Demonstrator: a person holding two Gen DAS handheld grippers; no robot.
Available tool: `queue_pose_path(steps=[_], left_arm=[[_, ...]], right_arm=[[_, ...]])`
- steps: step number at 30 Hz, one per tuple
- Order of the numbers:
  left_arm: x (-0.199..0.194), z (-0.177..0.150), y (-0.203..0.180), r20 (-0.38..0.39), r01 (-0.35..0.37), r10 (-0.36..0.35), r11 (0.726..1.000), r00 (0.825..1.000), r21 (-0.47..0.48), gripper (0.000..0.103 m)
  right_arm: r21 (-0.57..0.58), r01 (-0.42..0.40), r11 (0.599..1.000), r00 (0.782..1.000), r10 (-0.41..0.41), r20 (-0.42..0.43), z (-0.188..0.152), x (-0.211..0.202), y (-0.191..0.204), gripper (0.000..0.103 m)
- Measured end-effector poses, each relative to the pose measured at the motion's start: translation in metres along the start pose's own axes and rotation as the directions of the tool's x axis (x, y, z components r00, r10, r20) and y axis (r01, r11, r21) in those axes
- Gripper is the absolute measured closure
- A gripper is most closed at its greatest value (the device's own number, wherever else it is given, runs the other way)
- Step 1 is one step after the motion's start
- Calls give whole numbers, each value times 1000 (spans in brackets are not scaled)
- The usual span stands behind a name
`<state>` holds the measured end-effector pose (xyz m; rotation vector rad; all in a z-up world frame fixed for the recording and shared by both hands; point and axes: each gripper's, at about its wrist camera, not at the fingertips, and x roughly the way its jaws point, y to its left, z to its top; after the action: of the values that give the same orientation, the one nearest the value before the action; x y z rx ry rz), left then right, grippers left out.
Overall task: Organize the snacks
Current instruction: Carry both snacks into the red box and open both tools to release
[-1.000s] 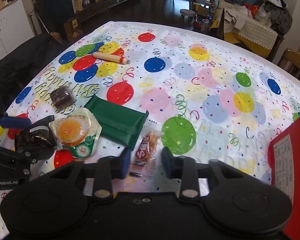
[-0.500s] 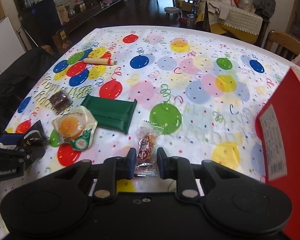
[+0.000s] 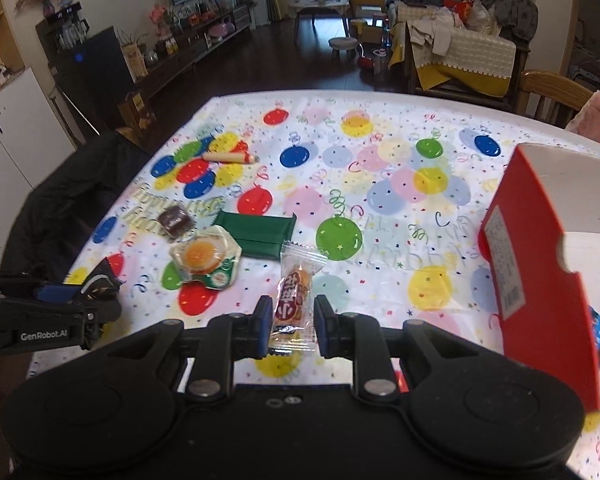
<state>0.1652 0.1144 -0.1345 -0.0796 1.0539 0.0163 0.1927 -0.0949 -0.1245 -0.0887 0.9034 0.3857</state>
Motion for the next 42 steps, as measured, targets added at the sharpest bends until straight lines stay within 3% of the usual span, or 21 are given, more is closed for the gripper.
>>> queue_pose_path(steps=[12,22,32,42], left_arm=[[-61,-7,-22,88,59,-61,998,994,28,66],[-96,5,-51,152,106,-118,991,981,83,66],[-100,31,-113,176,144,-165,982,971,124,66],[-80,54,-206,153,155,-184,972,971,179,66]], right_arm=[[3,20,1000,996,-21,83,-11,-72,7,83],[6,70,997,985,-71,156,-8,-119,-6,83],[51,106,993,974,-114,197,-3,-145,-65,83],[85,126,988,973,-140,185,-7,-154,-150,83]])
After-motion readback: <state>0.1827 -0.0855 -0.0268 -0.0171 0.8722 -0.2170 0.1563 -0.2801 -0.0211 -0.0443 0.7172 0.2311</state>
